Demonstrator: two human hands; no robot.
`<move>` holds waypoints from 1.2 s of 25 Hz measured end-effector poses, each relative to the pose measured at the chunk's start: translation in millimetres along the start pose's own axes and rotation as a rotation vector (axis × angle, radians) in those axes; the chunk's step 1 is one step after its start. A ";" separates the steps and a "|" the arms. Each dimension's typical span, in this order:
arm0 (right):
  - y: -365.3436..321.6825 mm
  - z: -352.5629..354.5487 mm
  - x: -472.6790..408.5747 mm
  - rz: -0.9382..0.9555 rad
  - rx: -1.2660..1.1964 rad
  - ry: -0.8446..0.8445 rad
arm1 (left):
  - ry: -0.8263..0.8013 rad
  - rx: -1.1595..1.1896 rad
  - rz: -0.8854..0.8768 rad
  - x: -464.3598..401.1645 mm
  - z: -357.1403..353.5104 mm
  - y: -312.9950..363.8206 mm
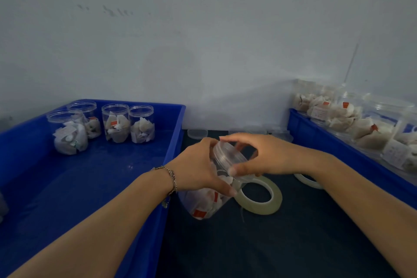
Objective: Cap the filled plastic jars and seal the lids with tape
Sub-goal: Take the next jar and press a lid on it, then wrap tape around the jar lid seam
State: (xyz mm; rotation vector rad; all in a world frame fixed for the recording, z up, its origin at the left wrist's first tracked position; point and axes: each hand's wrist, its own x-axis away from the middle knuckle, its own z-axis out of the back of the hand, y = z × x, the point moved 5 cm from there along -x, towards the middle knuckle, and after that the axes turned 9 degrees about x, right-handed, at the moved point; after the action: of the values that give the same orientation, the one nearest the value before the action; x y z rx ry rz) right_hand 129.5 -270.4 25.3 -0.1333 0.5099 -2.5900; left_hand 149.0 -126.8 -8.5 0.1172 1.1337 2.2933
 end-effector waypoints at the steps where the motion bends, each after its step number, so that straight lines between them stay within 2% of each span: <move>1: 0.6 -3.8 -1.3 -0.073 0.072 0.088 | 0.001 -0.028 -0.027 0.0 -1.5 2.2; 3: 1.6 -10.9 -5.4 -0.168 0.325 0.233 | -0.007 -0.097 -0.076 0.5 -4.8 5.6; 4: 2.9 -10.2 -7.9 -0.203 0.393 0.277 | -0.008 -0.103 -0.077 1.0 -5.4 5.8; 5: 4.4 -5.7 -9.9 -0.225 0.359 0.307 | 0.001 -0.086 -0.068 1.4 -3.8 5.1; 6: 4.5 -2.5 -12.3 -0.179 0.248 0.276 | 0.013 -0.051 -0.065 1.7 -0.4 4.2; 8: -3.3 1.2 -13.6 0.039 -0.017 0.128 | -0.015 0.054 -0.062 1.6 5.4 5.1; 10: -7.2 -2.6 -10.0 0.168 -0.053 -0.036 | -0.082 0.177 -0.067 1.7 6.7 7.8; 11: -7.2 -4.9 -8.8 0.189 -0.013 -0.039 | -0.098 0.227 -0.072 2.0 6.8 9.3; 15: -11.0 -5.6 -9.0 0.165 0.129 0.217 | -0.063 0.211 -0.125 2.1 4.0 12.6; 19: -19.2 -13.3 -4.1 0.146 0.223 0.333 | 0.021 0.038 -0.149 1.6 -0.6 14.0; 24: -10.9 -28.5 0.7 0.061 0.243 0.376 | -0.083 -0.048 -0.129 -0.1 -13.4 11.1; 28: -7.6 -34.6 -1.1 0.103 0.014 0.387 | -0.117 0.162 0.016 -0.7 -9.6 -6.5; 30: 3.9 -32.8 -2.4 0.106 -0.118 0.413 | -0.118 0.112 0.052 -2.3 -10.8 -13.3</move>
State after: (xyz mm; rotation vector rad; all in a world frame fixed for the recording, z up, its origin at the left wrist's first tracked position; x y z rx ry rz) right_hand 127.3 -261.5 -6.5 0.3875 0.7920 -2.4850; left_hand 153.6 -129.2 -25.0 0.3242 1.2098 2.2352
